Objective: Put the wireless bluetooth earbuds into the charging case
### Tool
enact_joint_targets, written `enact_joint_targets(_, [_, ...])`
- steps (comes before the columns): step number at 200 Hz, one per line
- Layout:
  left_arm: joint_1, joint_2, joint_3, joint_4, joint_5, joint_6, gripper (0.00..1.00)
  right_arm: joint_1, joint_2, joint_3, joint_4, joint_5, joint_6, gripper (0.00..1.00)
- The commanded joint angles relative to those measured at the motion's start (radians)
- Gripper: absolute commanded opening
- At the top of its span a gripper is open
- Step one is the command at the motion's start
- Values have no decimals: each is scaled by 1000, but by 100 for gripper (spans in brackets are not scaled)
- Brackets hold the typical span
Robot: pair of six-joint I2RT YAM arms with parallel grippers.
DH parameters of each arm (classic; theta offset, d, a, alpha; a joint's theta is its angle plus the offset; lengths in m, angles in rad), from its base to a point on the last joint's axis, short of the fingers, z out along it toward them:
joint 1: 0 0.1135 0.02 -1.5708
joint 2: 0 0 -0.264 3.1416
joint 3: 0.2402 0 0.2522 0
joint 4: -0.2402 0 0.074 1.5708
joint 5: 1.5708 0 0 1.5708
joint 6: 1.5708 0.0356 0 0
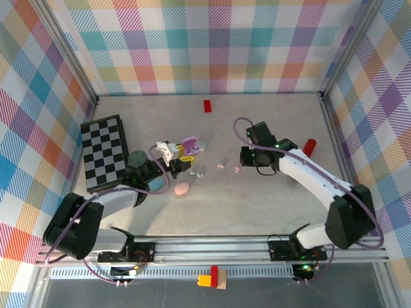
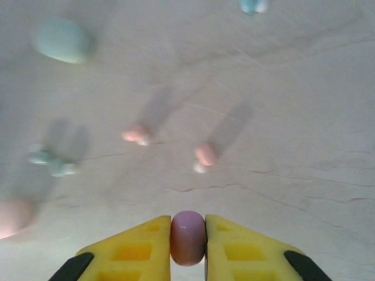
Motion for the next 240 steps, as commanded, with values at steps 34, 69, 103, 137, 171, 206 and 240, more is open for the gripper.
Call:
enact_joint_targets(34, [-92, 140, 119, 140, -50, 0, 33, -75, -167, -17, 168, -443, 114, 18])
enact_joint_targets(69, [-154, 208, 170, 174, -99, 19, 33, -66, -174, 13, 235, -533, 149, 18])
enact_joint_targets(103, [-196, 232, 198, 136, -121, 46, 33, -8, -127, 98, 194, -494, 112, 19])
enact_joint_targets(137, [-217, 246, 217, 125, -131, 57, 33, 38, -67, 152, 198, -475, 99, 19])
enact_joint_targets(171, [-222, 256, 238, 122, -118, 51, 33, 74, -11, 204, 190, -458, 83, 19])
enact_joint_targets(206, [-223, 254, 232, 129, -108, 50, 33, 89, 28, 232, 186, -444, 68, 19])
enact_joint_targets(240, [-224, 244, 222, 133, -105, 41, 33, 93, 52, 245, 155, -412, 46, 19])
